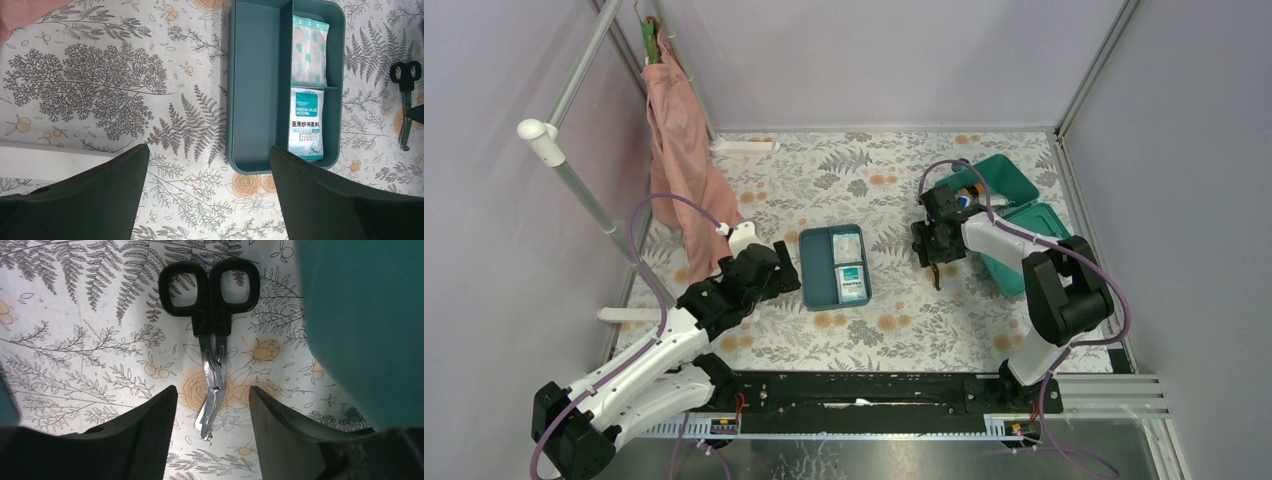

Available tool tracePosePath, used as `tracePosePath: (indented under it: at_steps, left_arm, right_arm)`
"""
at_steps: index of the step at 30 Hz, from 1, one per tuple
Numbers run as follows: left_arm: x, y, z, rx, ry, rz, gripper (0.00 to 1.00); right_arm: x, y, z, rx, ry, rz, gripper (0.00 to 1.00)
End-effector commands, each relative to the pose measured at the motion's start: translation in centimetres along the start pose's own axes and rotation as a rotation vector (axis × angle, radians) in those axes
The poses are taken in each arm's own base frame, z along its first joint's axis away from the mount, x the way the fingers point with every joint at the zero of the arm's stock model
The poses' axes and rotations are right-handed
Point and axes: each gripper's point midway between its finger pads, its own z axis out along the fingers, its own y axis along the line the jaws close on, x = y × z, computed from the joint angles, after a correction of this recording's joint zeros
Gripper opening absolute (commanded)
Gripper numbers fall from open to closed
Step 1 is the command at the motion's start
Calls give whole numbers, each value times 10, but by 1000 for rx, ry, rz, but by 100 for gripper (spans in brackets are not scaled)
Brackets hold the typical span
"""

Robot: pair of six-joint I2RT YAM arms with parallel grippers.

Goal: Organize the medicine kit

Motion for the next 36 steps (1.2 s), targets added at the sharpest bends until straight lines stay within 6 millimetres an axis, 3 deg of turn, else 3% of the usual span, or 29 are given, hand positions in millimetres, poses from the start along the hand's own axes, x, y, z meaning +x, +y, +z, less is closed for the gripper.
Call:
tracePosePath:
  at_steps: [1, 10, 24, 30, 36]
  left_arm:
    - [-5, -3, -2, 12, -7, 10, 99]
    - [-5, -3, -1, 12, -8, 10, 99]
    - [-4, -2, -1, 8, -5, 11, 98]
    - [0, -3, 2, 15, 2, 4, 98]
    - [4, -7, 5, 25, 21, -4, 99]
  right_arm:
    - [3, -3, 10, -5, 19, -3, 61]
    - [17, -4, 28, 9, 65, 5, 53]
    - [24, -5, 33, 15, 79, 17, 23]
    - [14, 3, 21, -23, 40, 47, 14]
    - [-10, 25, -7, -89, -57, 75, 11]
